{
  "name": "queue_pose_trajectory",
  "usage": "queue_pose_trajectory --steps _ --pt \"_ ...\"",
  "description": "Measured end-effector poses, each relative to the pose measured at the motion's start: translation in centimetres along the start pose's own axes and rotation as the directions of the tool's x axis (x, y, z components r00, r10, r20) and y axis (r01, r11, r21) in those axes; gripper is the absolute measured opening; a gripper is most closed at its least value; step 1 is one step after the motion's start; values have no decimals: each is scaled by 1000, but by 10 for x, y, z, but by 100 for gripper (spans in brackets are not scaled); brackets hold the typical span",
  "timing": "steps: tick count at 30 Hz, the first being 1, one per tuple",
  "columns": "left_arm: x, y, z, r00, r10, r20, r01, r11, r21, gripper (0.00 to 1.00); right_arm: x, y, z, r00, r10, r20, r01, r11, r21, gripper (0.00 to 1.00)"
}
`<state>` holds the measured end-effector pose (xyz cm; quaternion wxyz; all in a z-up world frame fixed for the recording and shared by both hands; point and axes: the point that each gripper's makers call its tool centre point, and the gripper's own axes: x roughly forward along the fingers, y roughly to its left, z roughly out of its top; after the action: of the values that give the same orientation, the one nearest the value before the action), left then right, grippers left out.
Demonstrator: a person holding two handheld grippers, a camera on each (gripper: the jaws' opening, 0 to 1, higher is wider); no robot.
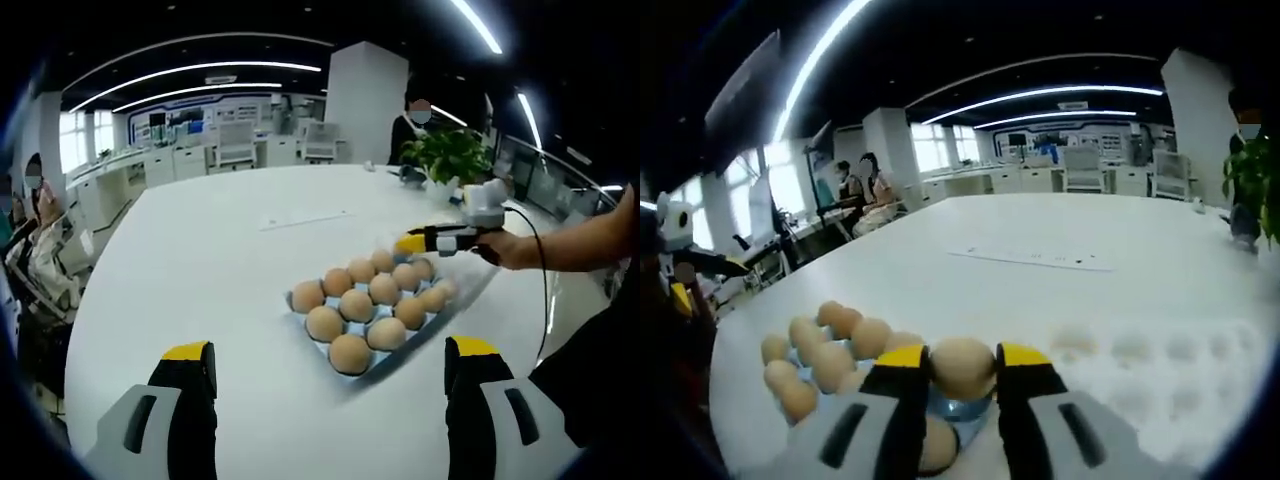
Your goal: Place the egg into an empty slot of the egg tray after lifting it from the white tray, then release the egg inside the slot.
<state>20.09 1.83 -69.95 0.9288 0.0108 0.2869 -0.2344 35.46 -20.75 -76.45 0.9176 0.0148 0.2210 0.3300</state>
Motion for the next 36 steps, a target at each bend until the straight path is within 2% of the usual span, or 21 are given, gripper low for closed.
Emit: queue_pose_trajectory --steps 7,8,14,15,17,24,29,32,36 --pt "-1 0 -1 1000 4 2 -4 1000 -7 95 5 5 -10 997 44 -65 -42 999 27 26" --pt "-2 1 -2 1000 6 2 -6 1000 -7 95 5 7 -14 994 60 -91 -58 998 22 26" --pt "-1 1 -3 1000 6 2 -6 1000 -10 95 6 7 -16 990 87 -109 -86 996 13 26" --pt "-1 0 -3 1000 4 2 -4 1000 -8 95 6 8 -17 989 95 -113 -95 995 5 26" --pt "0 -1 -3 1000 1 2 -1 1000 -6 95 4 10 -18 985 120 -125 -129 990 -64 27" --pt "-1 -2 -3 1000 2 4 -2 1000 -6 95 4 11 -17 983 167 -83 -169 985 -20 27" --pt "-2 -1 -4 1000 5 3 -5 1000 -7 95 2 13 -16 979 199 -49 -200 980 -2 32" --pt "-2 -2 -4 1000 3 1 -3 1000 -4 95 1 18 -15 973 229 -28 -229 973 -1 38" --pt "-2 -3 -2 1000 2 4 -2 1000 -3 95 -4 25 -9 959 280 48 -282 958 49 49"
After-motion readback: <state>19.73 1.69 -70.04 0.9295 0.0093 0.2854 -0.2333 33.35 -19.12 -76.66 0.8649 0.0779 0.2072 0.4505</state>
